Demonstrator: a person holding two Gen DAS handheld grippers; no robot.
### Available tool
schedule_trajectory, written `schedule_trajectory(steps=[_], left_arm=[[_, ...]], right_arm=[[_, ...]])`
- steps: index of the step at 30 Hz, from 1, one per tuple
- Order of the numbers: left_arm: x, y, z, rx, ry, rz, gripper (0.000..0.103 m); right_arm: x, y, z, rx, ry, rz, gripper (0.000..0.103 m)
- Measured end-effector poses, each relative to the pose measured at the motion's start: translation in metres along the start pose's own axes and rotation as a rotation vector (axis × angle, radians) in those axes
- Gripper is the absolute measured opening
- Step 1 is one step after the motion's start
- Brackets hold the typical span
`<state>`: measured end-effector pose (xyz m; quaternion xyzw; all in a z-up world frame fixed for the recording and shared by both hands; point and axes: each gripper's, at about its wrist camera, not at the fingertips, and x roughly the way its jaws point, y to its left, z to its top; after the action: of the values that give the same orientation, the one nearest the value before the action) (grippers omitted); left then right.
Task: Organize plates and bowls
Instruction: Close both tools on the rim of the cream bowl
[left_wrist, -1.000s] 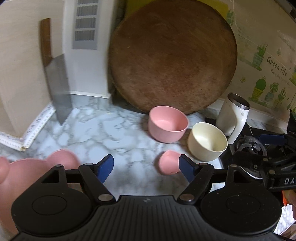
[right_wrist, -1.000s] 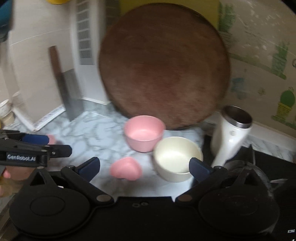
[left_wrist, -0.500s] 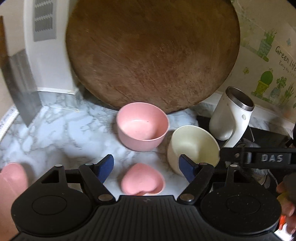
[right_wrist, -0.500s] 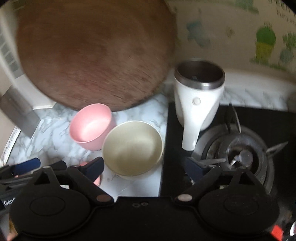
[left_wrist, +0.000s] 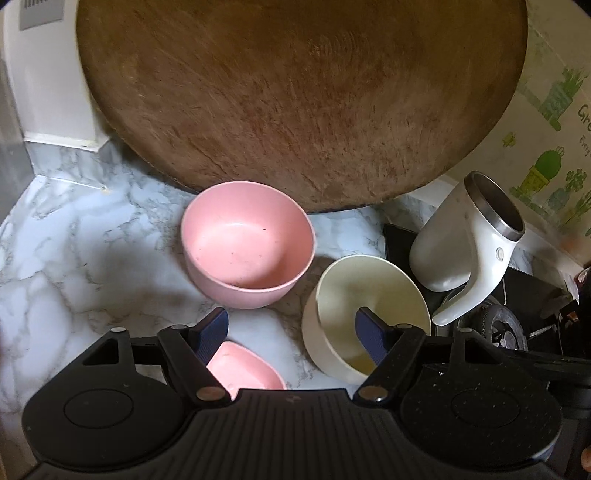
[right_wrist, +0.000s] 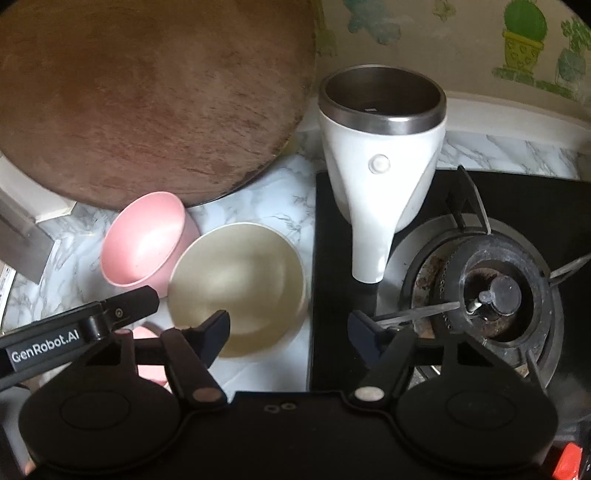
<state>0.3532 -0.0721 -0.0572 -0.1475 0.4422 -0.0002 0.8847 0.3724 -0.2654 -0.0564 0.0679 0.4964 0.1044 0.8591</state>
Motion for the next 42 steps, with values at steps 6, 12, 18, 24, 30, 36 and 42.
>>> schedule_trajectory(steps=[6, 12, 18, 24, 30, 36, 42], left_arm=[[0.016, -0.002, 0.004, -0.031, 0.018, -0.013, 0.047], [0.031, -0.009, 0.004, -0.045, 0.059, -0.036, 0.032], [0.041, -0.010, 0.005, -0.054, 0.072, -0.033, 0.019], [0.043, -0.012, 0.004, -0.038, 0.065, -0.030, 0.009], [0.037, -0.016, 0.000, -0.006, 0.064, -0.027, 0.007], [0.015, -0.018, -0.007, 0.020, 0.057, -0.028, 0.007], [-0.016, -0.012, -0.018, 0.032, 0.052, -0.024, 0.007]], right_arm=[[0.009, -0.003, -0.001, 0.008, 0.003, 0.015, 0.055], [0.018, -0.005, 0.000, 0.019, 0.020, 0.028, 0.042], [0.024, -0.003, 0.000, 0.016, 0.032, 0.032, 0.025], [0.026, -0.004, -0.001, 0.001, 0.023, 0.013, 0.016], [0.019, -0.006, -0.005, -0.003, 0.019, 0.011, 0.015], [0.001, 0.000, -0.011, -0.020, 0.007, 0.018, 0.015], [-0.023, 0.011, -0.026, -0.069, -0.002, 0.037, 0.015]])
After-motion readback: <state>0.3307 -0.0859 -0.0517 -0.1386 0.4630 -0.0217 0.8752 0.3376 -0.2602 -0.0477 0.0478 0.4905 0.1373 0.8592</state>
